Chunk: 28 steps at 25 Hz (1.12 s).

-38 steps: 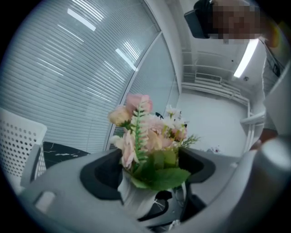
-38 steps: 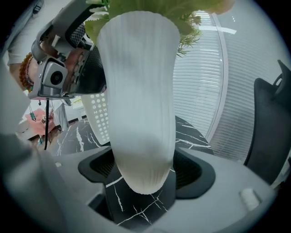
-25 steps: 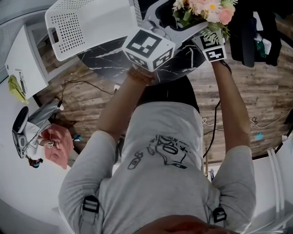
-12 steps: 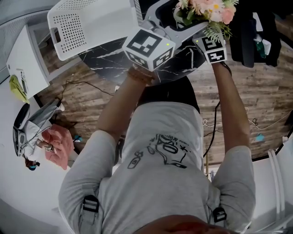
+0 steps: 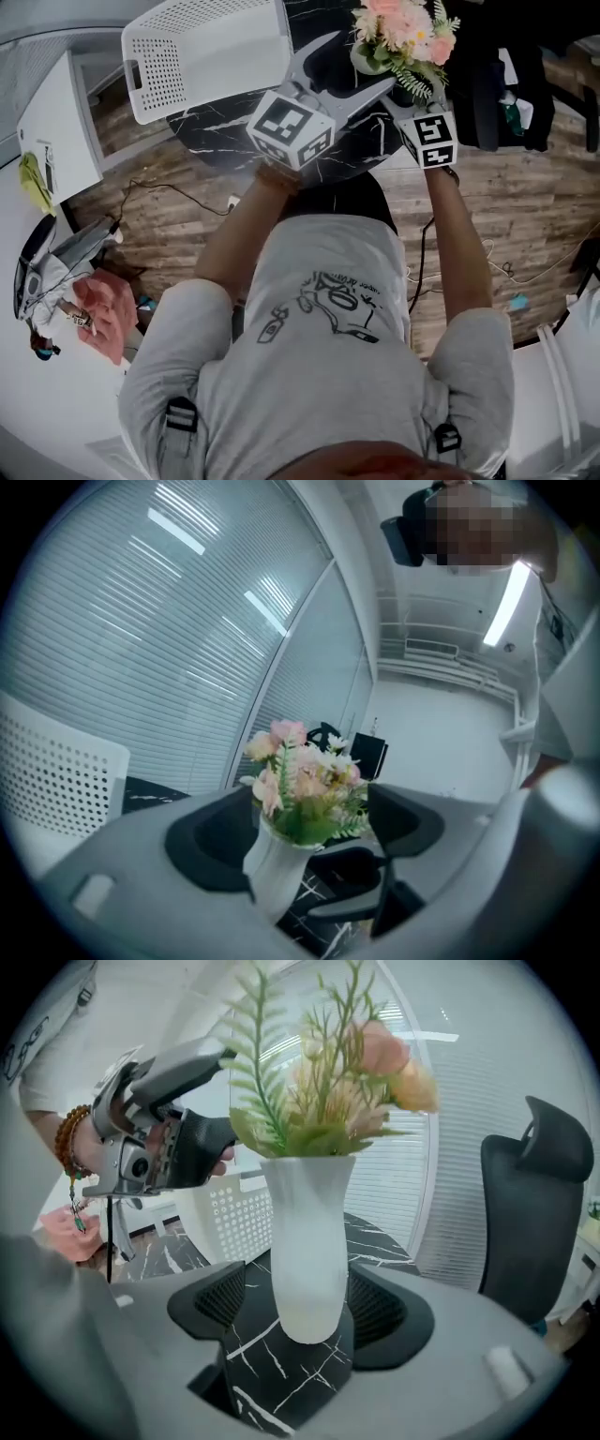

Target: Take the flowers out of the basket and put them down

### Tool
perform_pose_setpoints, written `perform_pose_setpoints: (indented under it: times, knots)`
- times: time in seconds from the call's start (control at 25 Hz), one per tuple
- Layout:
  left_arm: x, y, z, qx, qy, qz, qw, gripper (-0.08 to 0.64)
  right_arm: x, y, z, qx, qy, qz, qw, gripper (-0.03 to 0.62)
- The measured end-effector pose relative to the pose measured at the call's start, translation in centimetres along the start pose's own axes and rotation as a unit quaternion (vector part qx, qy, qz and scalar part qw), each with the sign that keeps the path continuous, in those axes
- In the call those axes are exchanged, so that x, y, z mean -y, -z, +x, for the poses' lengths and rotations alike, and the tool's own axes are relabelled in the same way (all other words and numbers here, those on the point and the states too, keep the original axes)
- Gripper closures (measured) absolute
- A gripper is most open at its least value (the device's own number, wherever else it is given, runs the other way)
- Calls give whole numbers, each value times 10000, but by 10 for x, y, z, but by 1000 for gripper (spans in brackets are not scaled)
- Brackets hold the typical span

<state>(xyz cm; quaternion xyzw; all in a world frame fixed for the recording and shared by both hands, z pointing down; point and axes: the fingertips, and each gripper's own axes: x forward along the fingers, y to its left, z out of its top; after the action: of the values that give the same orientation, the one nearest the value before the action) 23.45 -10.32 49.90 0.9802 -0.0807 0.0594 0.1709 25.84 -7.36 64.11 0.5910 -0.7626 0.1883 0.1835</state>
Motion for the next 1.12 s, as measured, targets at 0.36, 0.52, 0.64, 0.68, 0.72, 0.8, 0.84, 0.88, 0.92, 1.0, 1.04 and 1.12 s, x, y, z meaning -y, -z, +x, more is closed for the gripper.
perform_pose_setpoints:
  times: [0.36, 0.52, 0.64, 0.68, 0.72, 0.8, 0.84, 0.88, 0.92, 1.0, 1.04, 1.12]
  knots:
    - [23, -10, -64, 171, -220, 61, 9996, 383, -44, -29, -56, 296, -1, 383, 9988, 415]
    - [30, -18, -90, 277, -294, 187, 9990, 454, -73, -57, -72, 558, -110, 263, 9980, 505]
    - [36, -28, -113, 387, -390, 283, 9981, 497, -96, -87, -88, 784, -226, 196, 9965, 567]
    - [39, -33, -121, 414, -411, 325, 9978, 516, -104, -98, -95, 860, -271, 176, 9958, 580]
    - [43, -38, -129, 446, -427, 366, 9974, 533, -111, -110, -100, 925, -326, 153, 9951, 586]
    - [49, -49, -145, 543, -442, 439, 9966, 557, -125, -132, -109, 1016, -452, 71, 9938, 586]
    - [51, -53, -153, 596, -449, 468, 9961, 557, -132, -141, -112, 1045, -507, 12, 9932, 586]
    - [53, -57, -162, 645, -470, 472, 9957, 557, -139, -151, -115, 1071, -560, -46, 9927, 586]
    - [55, -61, -170, 678, -510, 447, 9954, 557, -146, -159, -118, 1099, -616, -87, 9920, 586]
    - [60, -68, -186, 693, -589, 419, 9950, 557, -159, -177, -125, 1162, -731, -116, 9905, 586]
    - [64, -73, -193, 703, -603, 435, 9948, 557, -164, -186, -128, 1178, -771, -120, 9900, 586]
    - [71, -85, -204, 694, -624, 479, 9945, 557, -174, -204, -134, 1160, -828, -141, 9897, 586]
